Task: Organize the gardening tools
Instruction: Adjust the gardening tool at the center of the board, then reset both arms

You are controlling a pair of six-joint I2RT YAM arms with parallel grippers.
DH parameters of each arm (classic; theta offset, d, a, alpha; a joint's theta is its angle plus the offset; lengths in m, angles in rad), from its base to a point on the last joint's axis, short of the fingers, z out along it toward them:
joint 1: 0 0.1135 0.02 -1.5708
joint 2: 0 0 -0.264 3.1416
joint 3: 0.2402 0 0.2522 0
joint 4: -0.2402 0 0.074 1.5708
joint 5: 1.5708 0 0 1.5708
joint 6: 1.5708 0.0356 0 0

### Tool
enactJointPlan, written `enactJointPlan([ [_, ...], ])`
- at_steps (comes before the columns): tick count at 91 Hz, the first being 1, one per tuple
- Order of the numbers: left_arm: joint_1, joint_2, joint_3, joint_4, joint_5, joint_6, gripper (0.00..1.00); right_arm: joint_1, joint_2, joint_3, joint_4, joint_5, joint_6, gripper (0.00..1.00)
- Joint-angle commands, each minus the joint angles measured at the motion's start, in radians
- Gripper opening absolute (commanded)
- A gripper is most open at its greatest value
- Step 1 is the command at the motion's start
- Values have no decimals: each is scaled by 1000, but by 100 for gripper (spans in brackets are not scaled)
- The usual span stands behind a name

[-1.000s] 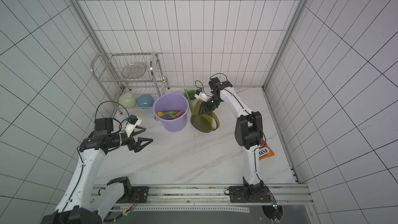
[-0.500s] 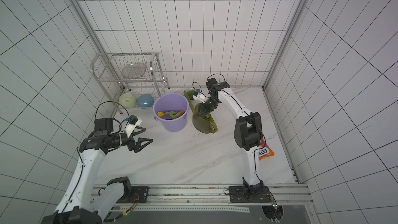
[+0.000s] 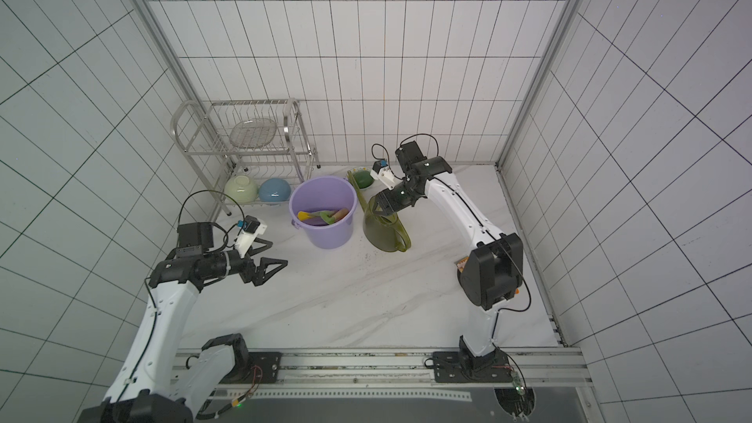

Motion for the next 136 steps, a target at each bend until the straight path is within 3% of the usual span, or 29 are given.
enactJointPlan([
  [1,6,-15,-5,77,-57,-71,95,-63,-126,-135,128,47,165,61],
  [25,8,-18,-82,280,-209,-248,96,-229,-411,-571,411,227,324,79],
  [32,8,-16,-111,347,-258,-290,97,-267,-478,-671,454,302,334,100],
  [56,8,-16,-239,620,-362,-427,98,-336,-660,-949,613,612,328,99],
  [74,8,8,-403,993,-413,-549,99,-370,-683,-1159,876,772,327,99],
  [89,8,166,-521,1409,-472,-635,98,-392,-625,-1229,1096,734,253,99],
  [102,7,330,-515,1643,-552,-736,98,-422,-506,-1274,1309,663,228,99],
  [136,-51,544,-560,1982,-735,-765,98,-441,-363,-1261,1540,575,115,99],
])
